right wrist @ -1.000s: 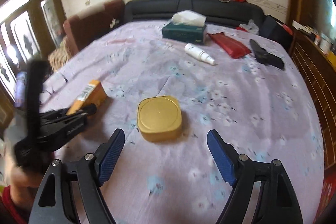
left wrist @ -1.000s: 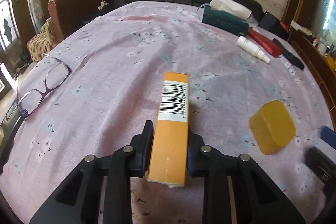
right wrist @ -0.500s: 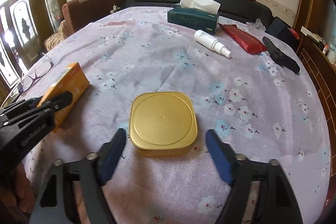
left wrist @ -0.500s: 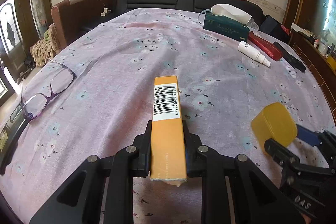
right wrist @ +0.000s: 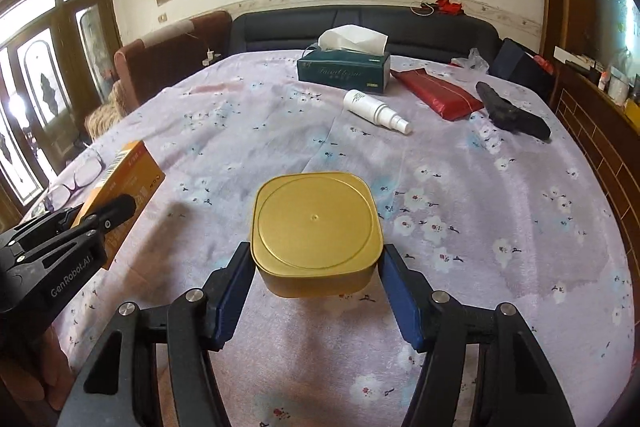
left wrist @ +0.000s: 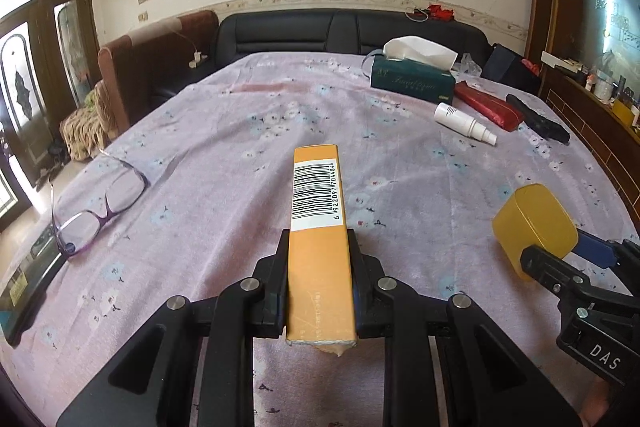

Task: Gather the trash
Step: 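Lift the orange box with the left tool while the right tool lifts the yellow container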

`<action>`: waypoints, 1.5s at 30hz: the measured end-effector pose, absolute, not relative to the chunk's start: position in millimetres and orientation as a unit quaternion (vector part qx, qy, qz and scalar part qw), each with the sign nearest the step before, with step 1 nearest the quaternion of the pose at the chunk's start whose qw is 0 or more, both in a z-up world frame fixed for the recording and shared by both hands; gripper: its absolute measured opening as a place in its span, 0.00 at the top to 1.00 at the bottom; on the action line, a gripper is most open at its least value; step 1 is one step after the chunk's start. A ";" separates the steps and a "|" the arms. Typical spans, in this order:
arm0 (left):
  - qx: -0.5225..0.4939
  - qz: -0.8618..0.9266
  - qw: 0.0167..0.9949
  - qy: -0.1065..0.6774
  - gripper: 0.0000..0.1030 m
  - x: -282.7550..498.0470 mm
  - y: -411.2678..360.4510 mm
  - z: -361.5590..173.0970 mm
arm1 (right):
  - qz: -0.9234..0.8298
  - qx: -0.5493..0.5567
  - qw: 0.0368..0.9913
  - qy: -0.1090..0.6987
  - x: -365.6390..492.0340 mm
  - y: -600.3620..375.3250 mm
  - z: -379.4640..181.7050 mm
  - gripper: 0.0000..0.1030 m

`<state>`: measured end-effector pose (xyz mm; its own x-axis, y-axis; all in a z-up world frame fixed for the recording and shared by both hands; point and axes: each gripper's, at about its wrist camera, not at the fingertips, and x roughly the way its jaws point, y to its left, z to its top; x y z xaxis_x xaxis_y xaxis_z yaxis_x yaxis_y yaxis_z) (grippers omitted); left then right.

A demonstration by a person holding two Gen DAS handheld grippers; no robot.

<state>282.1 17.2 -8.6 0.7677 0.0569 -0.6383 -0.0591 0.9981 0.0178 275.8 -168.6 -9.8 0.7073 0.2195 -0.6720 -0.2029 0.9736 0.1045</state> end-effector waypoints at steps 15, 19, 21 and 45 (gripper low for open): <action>0.021 0.031 0.948 0.316 0.79 275.3 9.8 -5.1 | 0.112 -0.002 0.935 0.336 268.4 -163.6 -4.1 0.34; 0.024 0.030 0.949 0.311 0.79 272.5 8.7 -4.7 | 0.109 -0.002 0.937 0.330 265.8 -164.9 -3.2 0.34; 0.026 0.029 0.950 0.310 0.79 271.9 8.0 -4.6 | 0.108 -0.002 0.938 0.330 265.0 -165.3 -3.2 0.34; 0.029 0.023 0.951 0.307 0.79 270.9 4.6 -3.2 | 0.104 -0.002 0.939 0.328 264.1 -166.5 -3.1 0.34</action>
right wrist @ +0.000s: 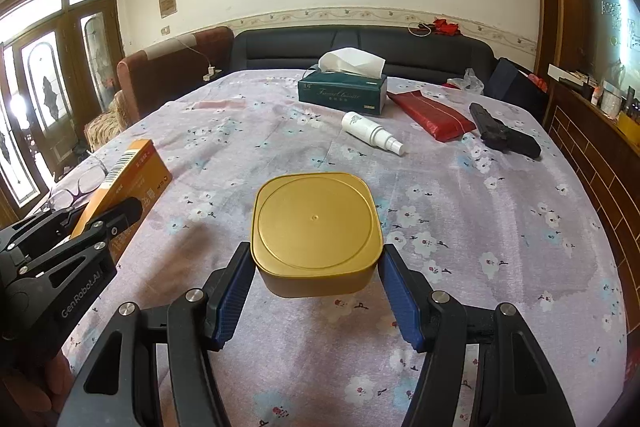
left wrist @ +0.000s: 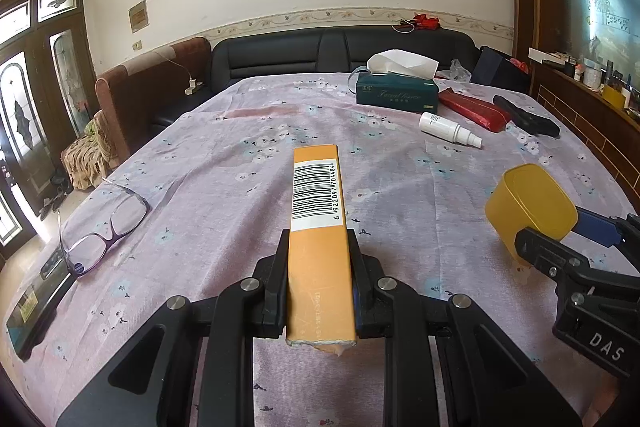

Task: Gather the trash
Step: 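Lift the orange box with the left tool while the right tool lifts the yellow container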

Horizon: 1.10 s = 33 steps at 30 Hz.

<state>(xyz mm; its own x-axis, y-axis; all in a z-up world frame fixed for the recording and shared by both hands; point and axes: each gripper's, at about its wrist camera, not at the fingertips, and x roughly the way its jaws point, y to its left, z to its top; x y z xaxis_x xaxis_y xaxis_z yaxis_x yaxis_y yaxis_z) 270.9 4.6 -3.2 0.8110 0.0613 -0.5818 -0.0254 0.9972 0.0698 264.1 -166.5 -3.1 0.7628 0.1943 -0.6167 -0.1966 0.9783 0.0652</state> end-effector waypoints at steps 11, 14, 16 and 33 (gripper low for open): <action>0.031 0.017 0.951 0.309 0.79 273.1 3.2 -3.8 | 0.083 0.009 0.938 0.335 270.0 -172.4 2.2 0.34; 0.030 0.021 0.950 0.310 0.79 272.4 4.4 -3.7 | 0.080 0.016 0.938 0.336 268.5 -174.4 7.7 0.34; 0.028 0.024 0.949 0.312 0.79 272.7 6.1 -3.6 | 0.079 0.020 0.938 0.336 265.0 -176.7 11.6 0.34; 0.000 -0.015 0.952 0.307 0.79 255.7 2.2 17.2 | 0.047 0.037 0.946 0.320 181.6 -211.2 40.1 0.34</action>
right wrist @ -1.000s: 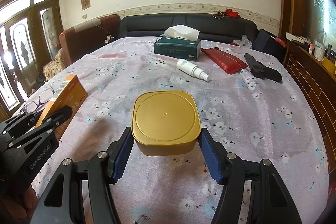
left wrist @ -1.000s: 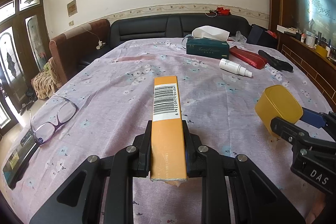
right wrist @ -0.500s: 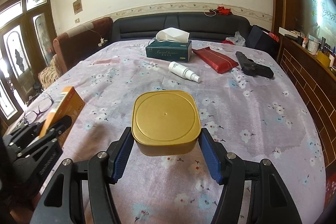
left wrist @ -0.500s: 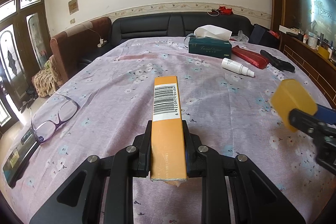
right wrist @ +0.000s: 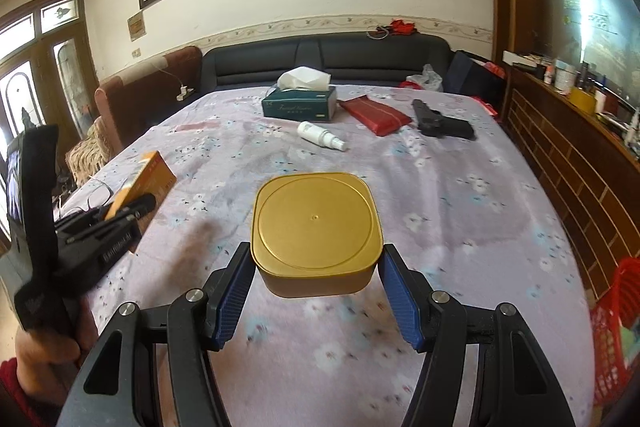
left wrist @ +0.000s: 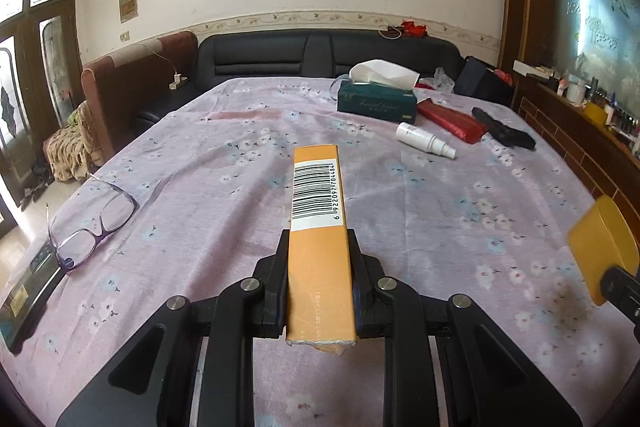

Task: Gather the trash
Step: 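Lift the orange box with the left tool while the right tool lifts the yellow container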

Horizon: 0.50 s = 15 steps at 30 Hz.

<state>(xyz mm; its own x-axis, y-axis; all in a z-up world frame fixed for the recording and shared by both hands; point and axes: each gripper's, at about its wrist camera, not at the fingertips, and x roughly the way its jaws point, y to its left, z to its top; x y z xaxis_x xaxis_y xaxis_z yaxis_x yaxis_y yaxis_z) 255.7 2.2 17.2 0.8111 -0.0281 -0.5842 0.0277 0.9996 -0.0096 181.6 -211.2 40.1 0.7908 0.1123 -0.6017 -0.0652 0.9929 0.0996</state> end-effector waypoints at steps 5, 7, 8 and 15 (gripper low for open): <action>-0.001 -0.028 0.952 0.306 0.79 235.0 -2.0 25.5 | 0.039 0.046 0.949 0.309 156.5 -222.6 47.8 0.34; -0.002 -0.033 0.951 0.307 0.79 226.6 -4.5 27.5 | 0.037 0.053 0.950 0.304 146.4 -227.8 48.5 0.34; 0.000 -0.036 0.951 0.308 0.79 221.6 -6.5 28.3 | 0.036 0.056 0.950 0.304 142.6 -230.0 48.4 0.34; 0.008 -0.065 0.951 0.302 0.79 184.4 -29.0 36.8 | 0.034 0.086 0.948 0.303 115.9 -249.6 47.5 0.34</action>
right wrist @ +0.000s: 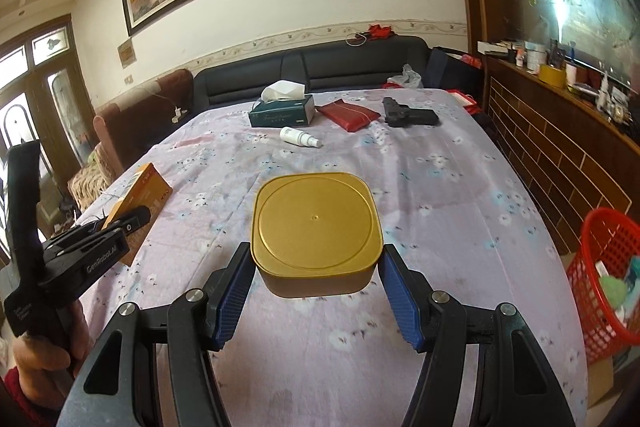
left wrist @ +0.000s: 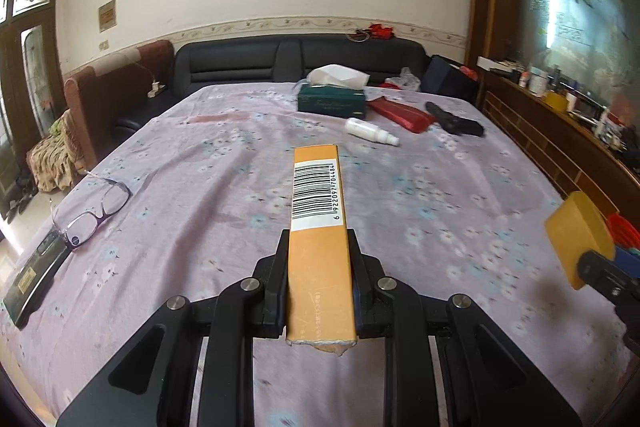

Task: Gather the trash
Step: 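Lift the orange box with the left tool while the right tool lifts the yellow container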

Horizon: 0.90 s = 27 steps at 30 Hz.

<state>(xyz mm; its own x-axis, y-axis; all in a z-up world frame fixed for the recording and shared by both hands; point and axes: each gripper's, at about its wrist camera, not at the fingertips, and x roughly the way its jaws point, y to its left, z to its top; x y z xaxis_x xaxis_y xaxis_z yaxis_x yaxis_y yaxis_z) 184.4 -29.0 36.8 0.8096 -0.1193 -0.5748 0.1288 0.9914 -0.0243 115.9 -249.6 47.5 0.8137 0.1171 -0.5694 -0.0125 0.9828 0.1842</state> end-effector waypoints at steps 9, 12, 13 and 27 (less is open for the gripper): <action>0.032 -0.094 0.951 0.293 0.79 149.8 -58.0 45.4 | 0.028 0.103 0.950 0.295 85.4 -267.4 49.6 0.34; 0.040 -0.097 0.950 0.295 0.79 143.1 -62.8 44.7 | 0.028 0.109 0.951 0.290 80.4 -269.9 51.3 0.34; 0.040 -0.099 0.949 0.295 0.79 143.4 -63.2 44.2 | 0.028 0.111 0.951 0.288 78.8 -270.4 51.6 0.34; 0.037 -0.115 0.944 0.308 0.79 151.2 -72.7 35.1 | 0.018 0.123 0.947 0.297 81.6 -280.8 41.9 0.34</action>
<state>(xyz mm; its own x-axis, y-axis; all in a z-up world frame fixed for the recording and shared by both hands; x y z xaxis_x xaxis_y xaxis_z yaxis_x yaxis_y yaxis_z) 151.2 -72.7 35.1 0.7843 -0.1941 -0.5893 0.2401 0.9707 -0.0002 81.6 -280.8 41.9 0.8228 0.1064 -0.5582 0.0392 0.9693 0.2426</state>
